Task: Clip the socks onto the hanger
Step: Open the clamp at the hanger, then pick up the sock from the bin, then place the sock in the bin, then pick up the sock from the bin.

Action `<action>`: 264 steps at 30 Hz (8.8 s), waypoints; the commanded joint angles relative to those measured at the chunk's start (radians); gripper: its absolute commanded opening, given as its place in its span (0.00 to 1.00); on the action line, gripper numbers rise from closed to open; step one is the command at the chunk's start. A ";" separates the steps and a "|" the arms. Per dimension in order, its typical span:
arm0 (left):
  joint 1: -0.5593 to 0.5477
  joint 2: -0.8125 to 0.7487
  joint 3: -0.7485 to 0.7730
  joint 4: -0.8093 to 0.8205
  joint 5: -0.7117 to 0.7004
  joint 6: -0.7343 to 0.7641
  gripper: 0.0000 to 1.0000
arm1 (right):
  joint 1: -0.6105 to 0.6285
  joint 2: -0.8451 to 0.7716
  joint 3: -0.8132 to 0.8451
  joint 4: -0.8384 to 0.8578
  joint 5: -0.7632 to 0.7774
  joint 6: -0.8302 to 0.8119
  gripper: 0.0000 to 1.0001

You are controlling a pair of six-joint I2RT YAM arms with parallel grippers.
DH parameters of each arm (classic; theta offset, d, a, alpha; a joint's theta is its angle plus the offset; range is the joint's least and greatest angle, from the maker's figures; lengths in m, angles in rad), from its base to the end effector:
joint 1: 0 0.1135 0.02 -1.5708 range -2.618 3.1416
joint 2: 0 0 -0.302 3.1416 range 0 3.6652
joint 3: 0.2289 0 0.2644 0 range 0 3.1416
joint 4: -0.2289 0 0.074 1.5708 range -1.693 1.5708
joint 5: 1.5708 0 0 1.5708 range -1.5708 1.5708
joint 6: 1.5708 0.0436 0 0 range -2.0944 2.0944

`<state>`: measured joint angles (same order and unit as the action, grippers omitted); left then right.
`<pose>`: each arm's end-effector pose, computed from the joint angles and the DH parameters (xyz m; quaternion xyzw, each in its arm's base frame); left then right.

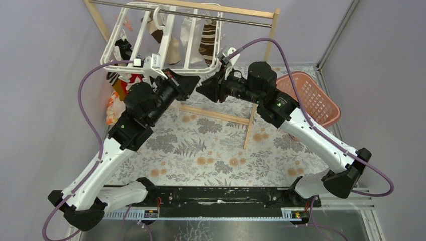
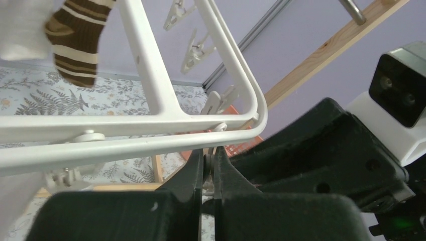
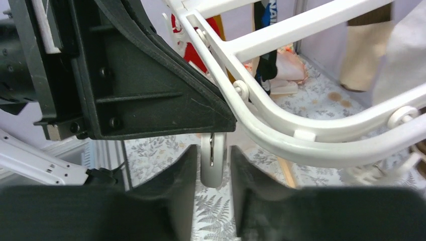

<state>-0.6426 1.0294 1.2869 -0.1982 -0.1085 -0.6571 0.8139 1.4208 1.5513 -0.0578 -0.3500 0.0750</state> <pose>0.1751 -0.1252 0.5029 -0.0444 0.6845 -0.4101 0.6011 0.2206 0.2553 0.5135 -0.3610 0.5793 0.4171 0.6001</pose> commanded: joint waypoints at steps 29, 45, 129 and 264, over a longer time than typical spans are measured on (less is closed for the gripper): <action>-0.003 -0.045 -0.058 0.115 0.046 0.031 0.00 | -0.051 -0.607 -0.231 -0.294 1.138 0.062 0.79; -0.002 -0.059 -0.049 0.112 0.073 0.048 0.00 | -0.052 -0.509 -0.045 -0.308 1.455 -0.026 0.74; -0.003 -0.096 -0.085 0.068 0.043 0.093 0.00 | -0.987 -0.056 -0.221 -0.280 0.399 0.340 0.00; -0.003 -0.096 -0.111 0.020 0.057 0.094 0.00 | -0.953 -0.109 -0.556 -0.074 -0.055 0.417 0.01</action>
<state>-0.6437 0.9428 1.1904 -0.1360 -0.0463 -0.5804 -0.1471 1.3170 1.0084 -0.1738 -0.3634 0.4889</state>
